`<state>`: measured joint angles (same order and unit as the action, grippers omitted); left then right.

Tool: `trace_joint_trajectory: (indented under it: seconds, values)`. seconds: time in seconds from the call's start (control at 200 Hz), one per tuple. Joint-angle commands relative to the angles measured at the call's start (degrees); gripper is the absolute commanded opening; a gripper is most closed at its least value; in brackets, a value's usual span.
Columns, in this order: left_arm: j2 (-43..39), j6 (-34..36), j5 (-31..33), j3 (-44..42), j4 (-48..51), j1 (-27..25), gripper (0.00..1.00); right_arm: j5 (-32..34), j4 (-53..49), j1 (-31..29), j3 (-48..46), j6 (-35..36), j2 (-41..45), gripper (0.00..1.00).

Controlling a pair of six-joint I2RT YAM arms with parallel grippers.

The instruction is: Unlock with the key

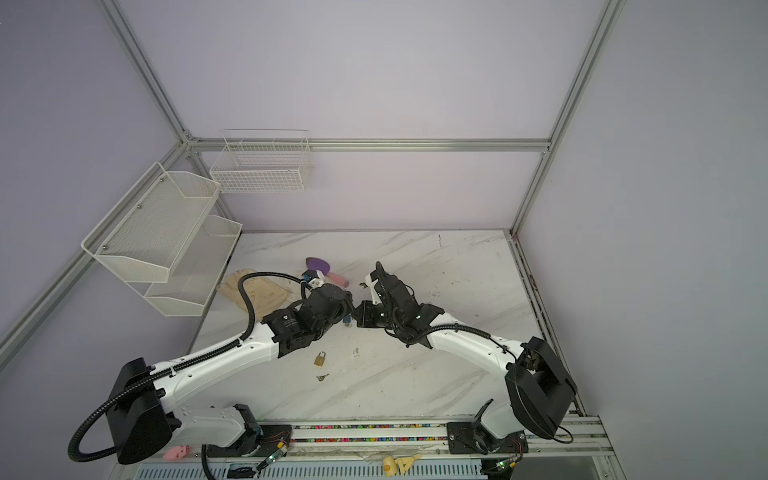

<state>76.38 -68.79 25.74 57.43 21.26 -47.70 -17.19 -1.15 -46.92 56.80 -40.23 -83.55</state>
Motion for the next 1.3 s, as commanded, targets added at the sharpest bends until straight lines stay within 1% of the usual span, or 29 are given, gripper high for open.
trace_joint_trajectory:
  seconds: [0.0,0.055,0.13,0.29,0.34,0.44,0.5,0.75,0.865,1.0,1.09,1.175,1.295]
  values:
    - [-1.1,-0.9,-6.1,0.2,6.5,-1.9,0.00,1.9,10.7,1.4,2.9,-1.1,1.5,0.00]
    - [-2.0,-1.9,-6.9,0.1,4.9,-2.2,0.00,1.9,11.9,1.3,2.8,-2.0,1.0,0.00]
    - [-2.8,-3.8,-5.7,0.0,4.9,-2.4,0.00,3.0,11.4,0.4,3.4,-1.6,-0.1,0.00]
    - [-4.5,-8.3,-4.7,-1.3,3.1,-2.1,0.00,7.6,10.7,-2.4,3.5,-0.2,-1.9,0.00]
    - [-5.0,-9.3,-4.6,-1.6,2.2,-2.0,0.00,7.5,10.7,-2.7,3.6,-0.1,-2.5,0.00]
    - [-6.3,-10.4,-2.2,-2.0,1.6,-1.6,0.00,7.7,10.8,-2.9,2.9,-0.3,-2.5,0.00]
    - [-6.9,-9.6,-1.9,-2.2,0.3,-1.1,0.00,7.8,10.7,-2.8,2.4,-0.5,-2.4,0.00]
    - [-7.6,-6.5,-1.4,-1.0,0.5,-0.1,0.00,5.6,10.1,-2.9,2.1,-0.3,-3.9,0.00]
    - [-6.9,-3.2,-2.6,-0.8,0.8,-0.1,0.00,5.1,9.4,-2.8,4.0,0.0,-3.8,0.00]
    - [-6.0,0.1,-5.3,-2.0,0.8,-0.1,0.00,2.3,9.3,-1.5,6.5,0.4,-4.0,0.00]
    - [-5.8,1.5,-5.8,-2.4,2.2,0.0,0.00,0.9,9.1,-0.2,7.7,0.3,-3.9,0.00]
    - [-5.7,3.7,-6.5,-2.1,2.6,-0.1,0.00,1.9,8.2,0.4,9.0,0.5,-3.6,0.00]
    - [-4.7,5.9,-10.1,-1.4,2.3,-0.1,0.00,6.9,4.1,0.4,11.9,3.4,-3.8,0.00]
